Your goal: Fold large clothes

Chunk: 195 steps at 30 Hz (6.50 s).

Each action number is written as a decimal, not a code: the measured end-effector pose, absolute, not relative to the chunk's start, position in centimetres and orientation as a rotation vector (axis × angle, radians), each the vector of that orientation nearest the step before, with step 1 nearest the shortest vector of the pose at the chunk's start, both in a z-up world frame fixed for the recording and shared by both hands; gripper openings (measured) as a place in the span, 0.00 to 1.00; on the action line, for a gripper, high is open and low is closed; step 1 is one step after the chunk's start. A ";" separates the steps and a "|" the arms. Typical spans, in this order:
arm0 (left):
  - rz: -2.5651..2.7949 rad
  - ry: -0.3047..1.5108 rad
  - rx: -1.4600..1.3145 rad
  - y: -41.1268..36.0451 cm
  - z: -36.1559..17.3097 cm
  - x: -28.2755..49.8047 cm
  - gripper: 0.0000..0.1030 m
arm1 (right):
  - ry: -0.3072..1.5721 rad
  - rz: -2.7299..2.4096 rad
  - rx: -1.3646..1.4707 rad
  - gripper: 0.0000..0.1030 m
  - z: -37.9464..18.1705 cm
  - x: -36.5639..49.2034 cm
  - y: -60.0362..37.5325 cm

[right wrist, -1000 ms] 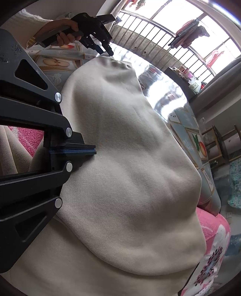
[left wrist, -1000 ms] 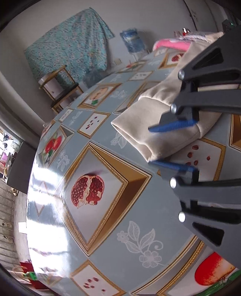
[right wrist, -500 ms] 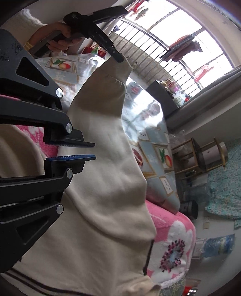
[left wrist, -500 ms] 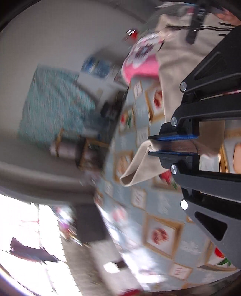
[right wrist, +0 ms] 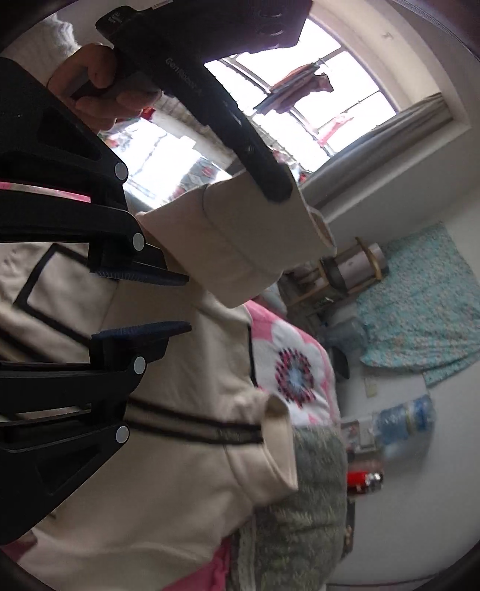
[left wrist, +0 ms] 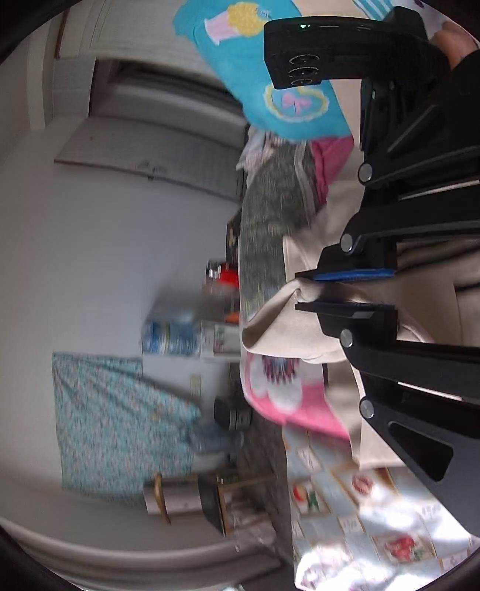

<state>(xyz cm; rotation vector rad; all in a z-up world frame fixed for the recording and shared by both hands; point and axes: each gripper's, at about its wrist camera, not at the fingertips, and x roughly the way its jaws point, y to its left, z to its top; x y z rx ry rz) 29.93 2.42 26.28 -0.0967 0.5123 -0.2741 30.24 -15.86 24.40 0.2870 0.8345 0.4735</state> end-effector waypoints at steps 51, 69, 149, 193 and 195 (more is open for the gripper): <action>-0.154 0.920 0.000 9.7 4.2 32.6 0.25 | 0.968 0.038 0.096 0.33 6.7 29.8 -27.1; -0.266 0.943 -0.427 8.3 2.3 31.1 0.03 | 1.021 0.157 0.276 0.00 5.2 31.4 -23.6; -0.617 0.717 -0.196 -10.3 25.4 30.6 0.09 | 0.833 0.398 0.290 0.27 31.2 30.5 -25.0; -0.361 0.994 -0.653 10.9 2.4 34.6 0.10 | 0.930 0.152 -0.173 0.49 4.6 30.2 -26.5; -0.300 0.985 -0.703 13.0 2.0 34.2 0.03 | 0.927 0.152 -0.173 0.49 4.5 30.1 -26.4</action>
